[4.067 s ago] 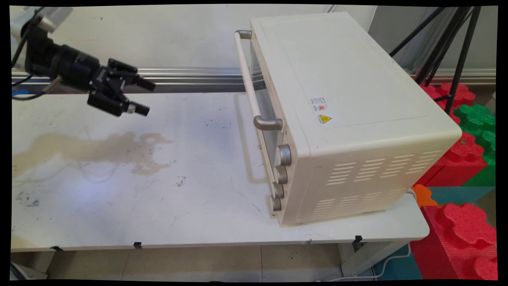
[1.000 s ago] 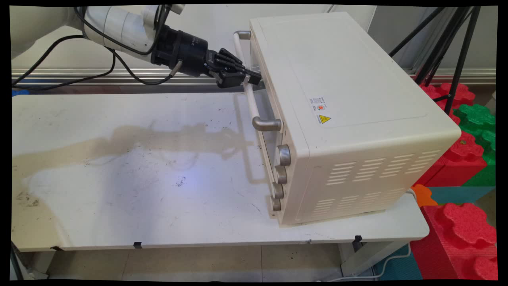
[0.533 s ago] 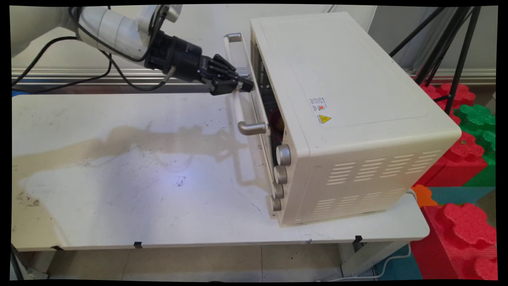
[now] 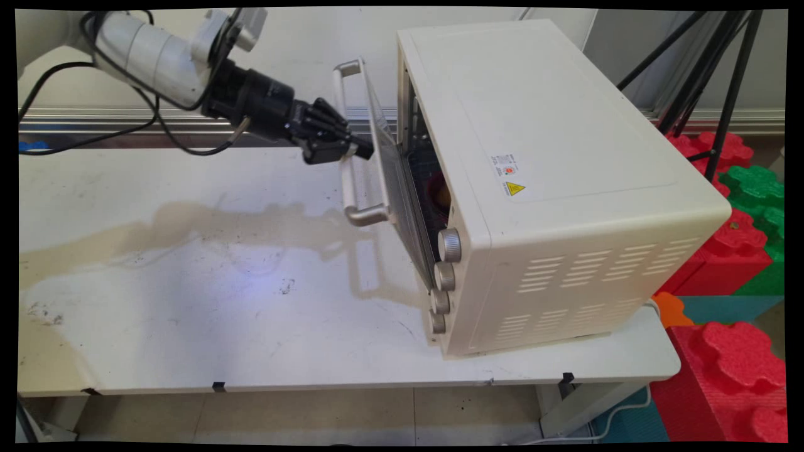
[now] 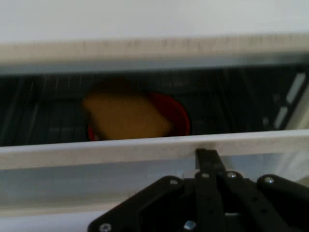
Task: Open the oven
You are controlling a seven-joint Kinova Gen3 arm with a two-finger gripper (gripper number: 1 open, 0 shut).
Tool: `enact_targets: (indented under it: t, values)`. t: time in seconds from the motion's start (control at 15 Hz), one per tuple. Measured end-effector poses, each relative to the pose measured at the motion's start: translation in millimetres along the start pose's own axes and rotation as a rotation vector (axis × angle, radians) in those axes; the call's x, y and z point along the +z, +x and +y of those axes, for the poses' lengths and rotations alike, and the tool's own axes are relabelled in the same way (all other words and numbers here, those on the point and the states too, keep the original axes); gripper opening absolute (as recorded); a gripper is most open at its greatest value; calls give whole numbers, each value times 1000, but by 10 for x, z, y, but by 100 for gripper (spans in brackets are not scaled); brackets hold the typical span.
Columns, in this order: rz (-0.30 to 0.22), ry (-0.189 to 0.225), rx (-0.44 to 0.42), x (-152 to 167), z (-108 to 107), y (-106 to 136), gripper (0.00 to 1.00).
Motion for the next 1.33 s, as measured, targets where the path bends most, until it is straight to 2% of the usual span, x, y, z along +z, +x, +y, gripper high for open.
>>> enact_targets:
  t: [0.33, 0.8, 1.33]
  values:
    - [-43, -8, 9, -149, 39, -183, 0]
    - [-131, -19, 20, -382, 93, -592, 0]
    - [-227, -23, 30, -508, 128, -1035, 0]
